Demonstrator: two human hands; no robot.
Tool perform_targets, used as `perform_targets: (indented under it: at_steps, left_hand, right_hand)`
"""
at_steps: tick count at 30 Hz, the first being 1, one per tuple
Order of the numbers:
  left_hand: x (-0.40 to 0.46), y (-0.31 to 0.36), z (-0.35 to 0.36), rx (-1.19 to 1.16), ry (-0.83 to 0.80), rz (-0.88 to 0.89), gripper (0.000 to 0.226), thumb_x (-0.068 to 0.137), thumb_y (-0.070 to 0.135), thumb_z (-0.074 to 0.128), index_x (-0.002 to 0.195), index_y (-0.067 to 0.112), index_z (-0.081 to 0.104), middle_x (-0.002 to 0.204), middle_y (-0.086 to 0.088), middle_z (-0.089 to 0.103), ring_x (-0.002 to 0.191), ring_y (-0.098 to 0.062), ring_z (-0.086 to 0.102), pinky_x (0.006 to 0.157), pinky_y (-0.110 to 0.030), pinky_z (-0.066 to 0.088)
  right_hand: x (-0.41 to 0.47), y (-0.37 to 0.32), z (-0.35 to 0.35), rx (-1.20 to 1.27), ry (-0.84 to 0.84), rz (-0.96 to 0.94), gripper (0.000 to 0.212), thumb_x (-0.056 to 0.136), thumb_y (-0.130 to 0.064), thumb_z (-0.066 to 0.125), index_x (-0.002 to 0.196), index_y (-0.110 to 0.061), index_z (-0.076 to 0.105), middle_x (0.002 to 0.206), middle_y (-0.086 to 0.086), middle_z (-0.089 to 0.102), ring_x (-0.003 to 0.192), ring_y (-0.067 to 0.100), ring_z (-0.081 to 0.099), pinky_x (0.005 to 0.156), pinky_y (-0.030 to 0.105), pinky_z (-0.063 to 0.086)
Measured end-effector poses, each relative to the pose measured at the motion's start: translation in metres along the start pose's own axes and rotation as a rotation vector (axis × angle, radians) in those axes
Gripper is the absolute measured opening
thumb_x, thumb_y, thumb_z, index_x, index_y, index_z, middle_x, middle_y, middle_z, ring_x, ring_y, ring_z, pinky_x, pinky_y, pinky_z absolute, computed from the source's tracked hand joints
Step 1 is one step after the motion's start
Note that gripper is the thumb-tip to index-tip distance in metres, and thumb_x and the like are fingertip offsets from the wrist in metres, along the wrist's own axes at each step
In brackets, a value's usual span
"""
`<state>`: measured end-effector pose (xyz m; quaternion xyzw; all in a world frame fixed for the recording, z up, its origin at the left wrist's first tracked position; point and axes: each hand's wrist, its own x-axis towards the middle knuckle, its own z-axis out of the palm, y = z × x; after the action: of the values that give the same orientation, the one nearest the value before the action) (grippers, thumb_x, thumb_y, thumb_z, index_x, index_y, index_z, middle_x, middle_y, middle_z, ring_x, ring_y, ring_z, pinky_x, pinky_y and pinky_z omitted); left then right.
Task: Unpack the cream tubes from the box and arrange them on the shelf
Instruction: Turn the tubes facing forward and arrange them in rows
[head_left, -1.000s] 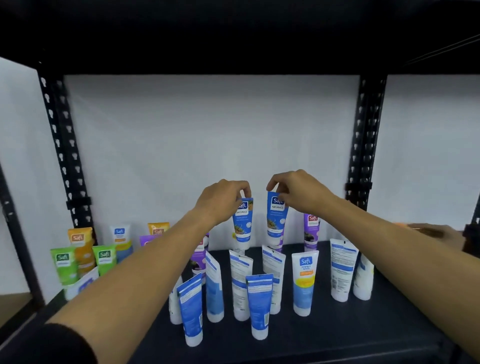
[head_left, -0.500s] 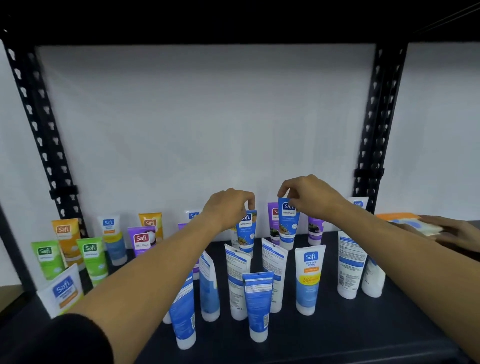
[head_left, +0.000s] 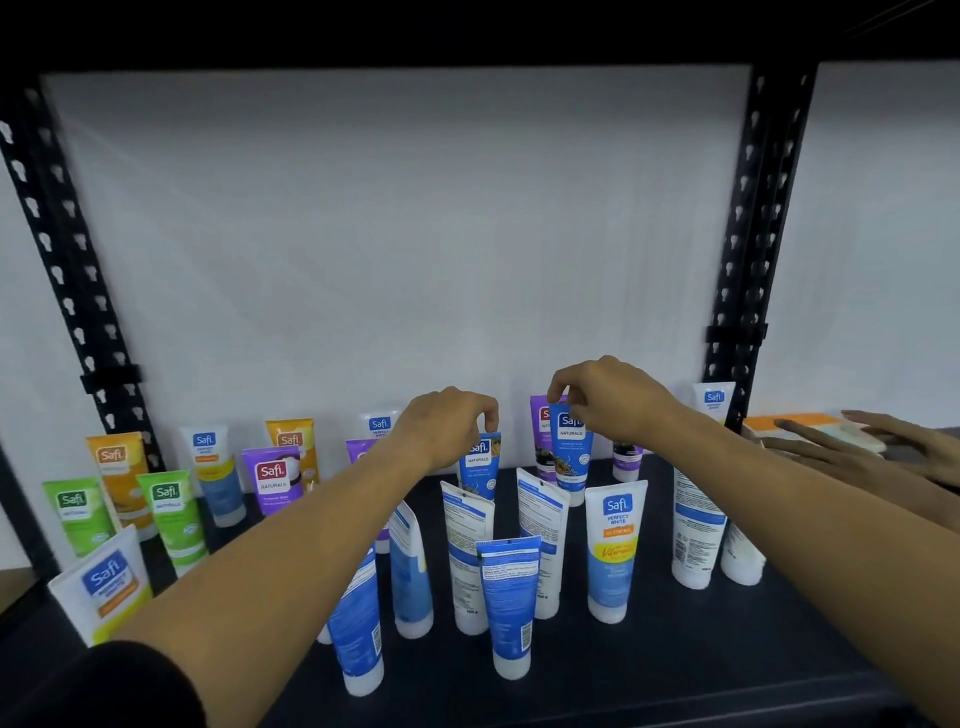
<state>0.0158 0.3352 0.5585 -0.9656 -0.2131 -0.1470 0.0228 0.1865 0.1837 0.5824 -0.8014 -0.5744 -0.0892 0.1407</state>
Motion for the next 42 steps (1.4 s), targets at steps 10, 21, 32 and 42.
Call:
perform_targets:
  at_steps: [10, 21, 32, 42]
  left_hand:
    - [-0.001, -0.009, 0.013, 0.011, -0.018, -0.018, 0.016, 0.093, 0.024, 0.060, 0.109, 0.026, 0.059, 0.116, -0.004, 0.068, 0.100, -0.019, 0.064, 0.075, -0.029, 0.051]
    - [0.007, -0.020, 0.010, -0.042, -0.132, -0.010, 0.014, 0.092, 0.024, 0.063, 0.104, 0.028, 0.058, 0.116, -0.001, 0.067, 0.105, -0.018, 0.061, 0.072, -0.029, 0.047]
    - [0.009, -0.019, 0.009, -0.005, -0.164, 0.021, 0.015, 0.092, 0.023, 0.064, 0.101, 0.027, 0.053, 0.122, -0.001, 0.064, 0.112, -0.021, 0.060, 0.070, -0.027, 0.047]
    - [0.007, -0.016, 0.010, -0.006, -0.153, 0.006, 0.012, 0.094, 0.022, 0.061, 0.102, 0.027, 0.054, 0.121, -0.003, 0.065, 0.108, -0.020, 0.060, 0.079, -0.033, 0.054]
  right_hand:
    - [0.002, 0.012, 0.012, -0.033, -0.005, 0.023, 0.025, 0.089, -0.019, 0.069, 0.113, -0.024, 0.063, 0.115, 0.000, 0.069, 0.099, 0.014, 0.062, 0.079, 0.034, 0.058]
    - [0.012, 0.011, 0.025, 0.089, -0.070, 0.055, 0.014, 0.089, -0.012, 0.069, 0.101, -0.019, 0.064, 0.114, 0.003, 0.068, 0.108, 0.018, 0.063, 0.082, 0.037, 0.059]
    - [0.011, 0.013, 0.032, 0.087, -0.114, 0.054, 0.018, 0.086, -0.009, 0.072, 0.095, -0.022, 0.063, 0.118, 0.004, 0.068, 0.110, 0.019, 0.063, 0.087, 0.037, 0.058]
    - [0.013, 0.016, 0.031, 0.117, -0.109, 0.059, 0.017, 0.086, -0.009, 0.071, 0.102, -0.016, 0.068, 0.116, 0.005, 0.069, 0.110, 0.019, 0.063, 0.088, 0.039, 0.058]
